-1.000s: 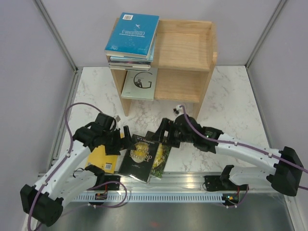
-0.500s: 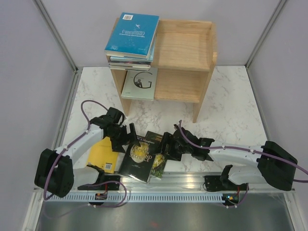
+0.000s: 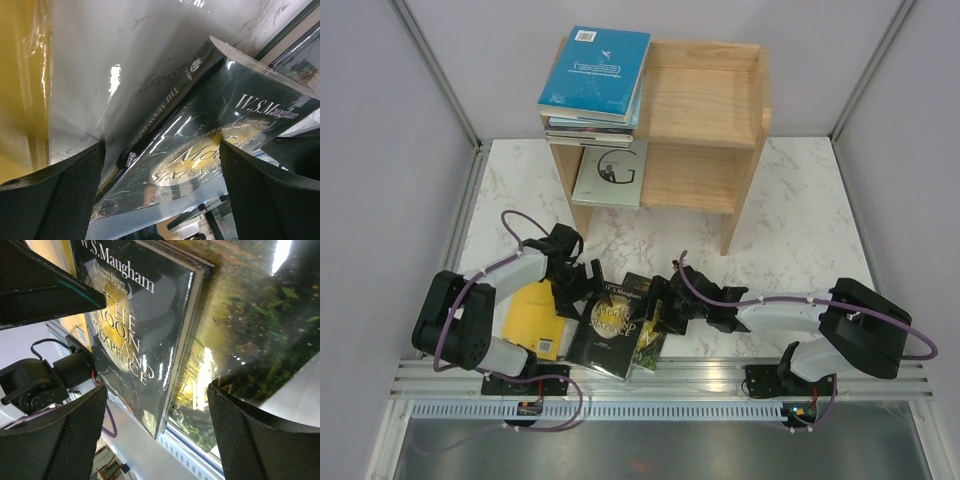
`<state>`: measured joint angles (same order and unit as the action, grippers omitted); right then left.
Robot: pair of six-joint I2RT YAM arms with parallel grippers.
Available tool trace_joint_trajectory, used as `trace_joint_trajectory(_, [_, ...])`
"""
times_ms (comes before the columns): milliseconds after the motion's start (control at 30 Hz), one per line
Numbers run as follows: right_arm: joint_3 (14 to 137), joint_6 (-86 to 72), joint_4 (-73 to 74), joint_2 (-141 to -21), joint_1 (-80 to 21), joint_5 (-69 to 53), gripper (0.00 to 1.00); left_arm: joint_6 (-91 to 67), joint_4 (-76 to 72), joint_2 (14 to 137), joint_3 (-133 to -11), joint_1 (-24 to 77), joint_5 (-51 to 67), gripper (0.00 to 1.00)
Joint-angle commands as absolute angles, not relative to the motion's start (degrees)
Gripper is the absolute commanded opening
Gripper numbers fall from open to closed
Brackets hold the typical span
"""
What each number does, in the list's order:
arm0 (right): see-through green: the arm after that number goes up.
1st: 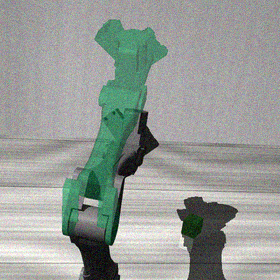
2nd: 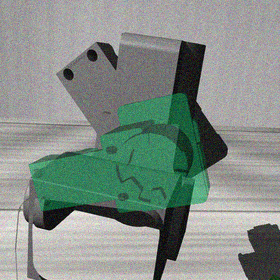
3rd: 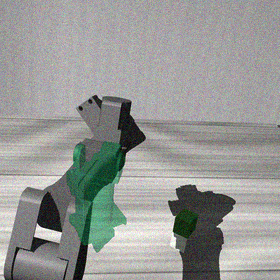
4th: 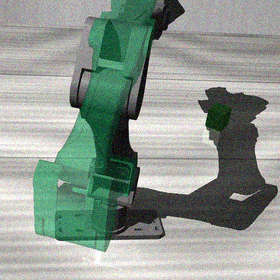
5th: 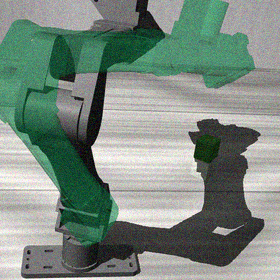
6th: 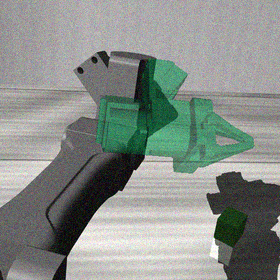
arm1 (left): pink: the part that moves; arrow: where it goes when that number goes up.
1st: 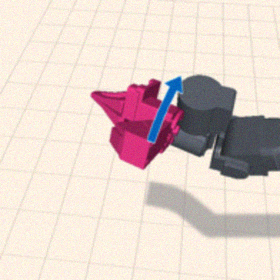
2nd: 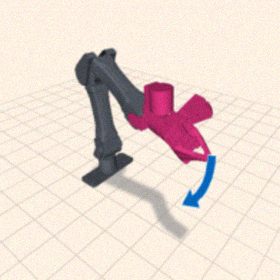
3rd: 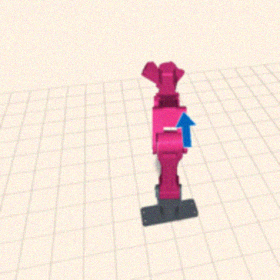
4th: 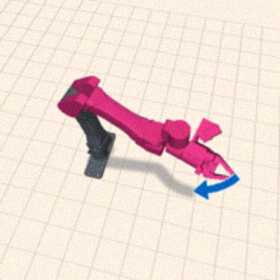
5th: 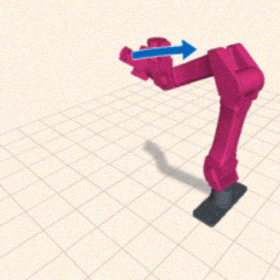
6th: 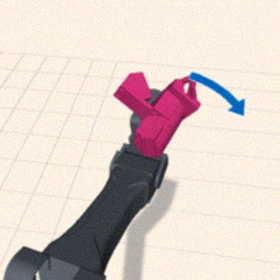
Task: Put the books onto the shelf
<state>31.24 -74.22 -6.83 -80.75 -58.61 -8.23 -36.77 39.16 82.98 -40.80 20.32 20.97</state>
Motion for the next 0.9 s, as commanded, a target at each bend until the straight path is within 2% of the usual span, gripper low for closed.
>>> trace_joint_trajectory(0, [31.02, -74.71, -10.81, -83.23, -58.62, -8.88, 0.85, -35.42, 35.16, 84.11, -39.64, 20.13, 18.19, 0.96])
trace_joint_trajectory(133, [31.03, -74.88, -11.42, -84.64, -58.71, -8.88, 0.83, -35.33, 33.05, 81.04, -38.85, 19.86, 20.65, 0.92])
trace_joint_trajectory(233, [30.85, -75.06, -11.6, -85.6, -58.45, -8.53, 0.81, -35.77, 31.47, 78.58, -37.18, 19.86, 24.95, 0.75])
trace_joint_trajectory(267, [30.76, -75.06, -11.69, -85.87, -58.36, -8.44, 0.79, -36.03, 31.2, 78.05, -36.83, 19.78, 25.83, 0.73])
trace_joint_trajectory(367, [30.41, -75.06, -12.39, -87.18, -57.66, -8.7, 0.66, -37.0, 28.75, 75.42, -34.46, 19.78, 31.35, 0.67])
trace_joint_trajectory(400, [30.24, -75.15, -13.09, -87.45, -57.48, -9.14, 0.58, -37.79, 27.78, 74.63, -33.15, 19.78, 32.77, 0.66])
trace_joint_trajectory(500, [30.41, -75.24, -13.8, -88.94, -56.6, -9.84, 0.44, -39.46, 24.44, 71.29, -30.86, 19.86, 37.16, 0.61])
trace_joint_trajectory(533, [30.67, -75.23, -13.89, -89.38, -56.43, -10.02, 0.43, -39.81, 22.26, 69.1, -30.41, 19.86, 38.4, 0.59])
trace_joint_trajectory(667, [31.03, -75.15, -14.23, -90.53, -56.34, -10.55, 0.36, -41.57, 19.09, 64.27, -29.1, 19.69, 43.84, 0.57])
trace_joint_trajectory(867, [30.32, -75.94, -16.43, -92.37, -56.34, -11.77, 0.32, -44.29, 13.02, 59.33, -27.34, 19.69, 50.43, 0.57])
